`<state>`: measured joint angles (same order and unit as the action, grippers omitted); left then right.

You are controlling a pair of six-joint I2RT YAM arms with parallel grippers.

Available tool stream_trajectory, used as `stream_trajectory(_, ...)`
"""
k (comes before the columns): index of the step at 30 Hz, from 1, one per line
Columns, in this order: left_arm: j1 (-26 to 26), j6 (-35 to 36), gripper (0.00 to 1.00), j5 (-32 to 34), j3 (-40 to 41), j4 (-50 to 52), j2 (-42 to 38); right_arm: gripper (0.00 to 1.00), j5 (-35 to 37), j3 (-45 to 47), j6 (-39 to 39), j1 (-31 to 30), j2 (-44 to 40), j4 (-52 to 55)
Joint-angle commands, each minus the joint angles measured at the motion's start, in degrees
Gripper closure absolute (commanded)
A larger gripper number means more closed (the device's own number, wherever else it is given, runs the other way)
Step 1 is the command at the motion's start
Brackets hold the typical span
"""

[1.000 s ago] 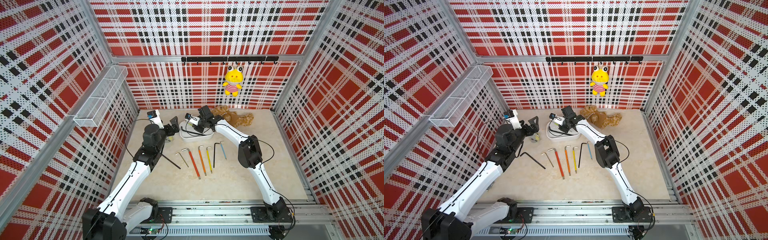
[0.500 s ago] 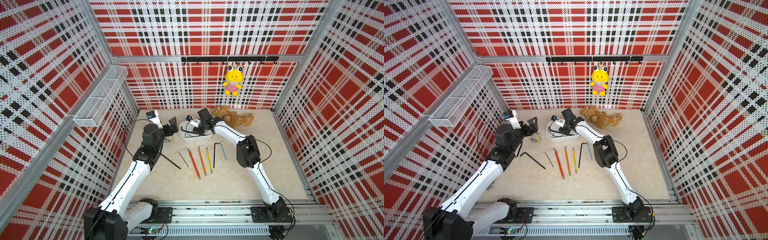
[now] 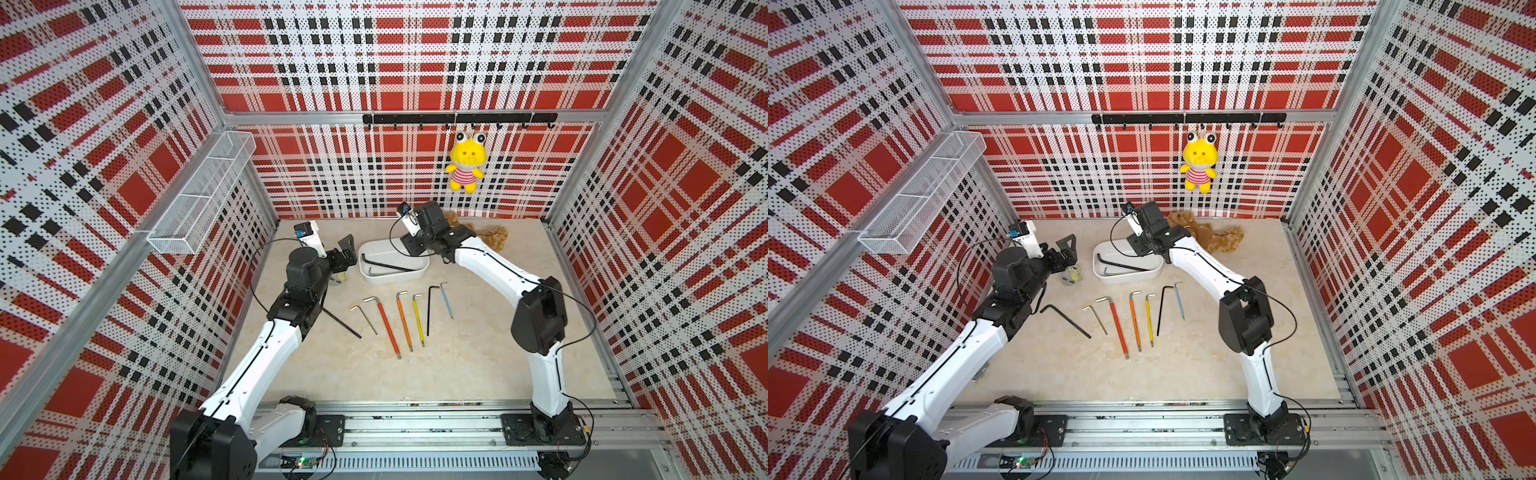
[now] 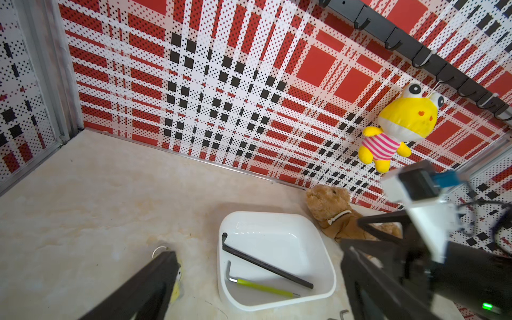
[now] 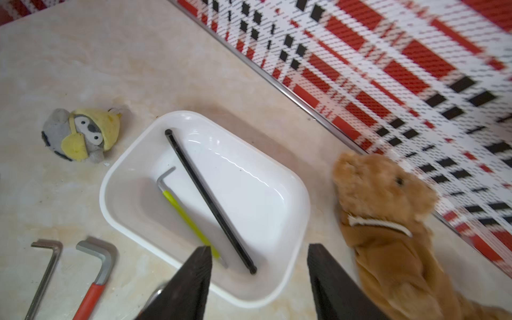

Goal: Put the hex key on the desktop into the storage box
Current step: Place the Allen key in the storage box, then pick up the Allen key from the center of the board.

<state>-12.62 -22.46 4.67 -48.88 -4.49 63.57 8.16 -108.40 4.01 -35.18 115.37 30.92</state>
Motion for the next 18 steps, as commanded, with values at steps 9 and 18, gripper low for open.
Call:
stream_trajectory(9, 0.23, 0.14, 0.01, -3.21, -1.3, -3.5, 3.86, 0.37, -1.91, 21.96, -22.66, 6.68, -9.86, 16.59)
stream_trajectory(18, 0.19, -0.29, 0.01, -3.09, -0.79, -3.66, 3.22, 0.39, -6.36, 20.83, -24.54, 6.7, -1.42, 19.14)
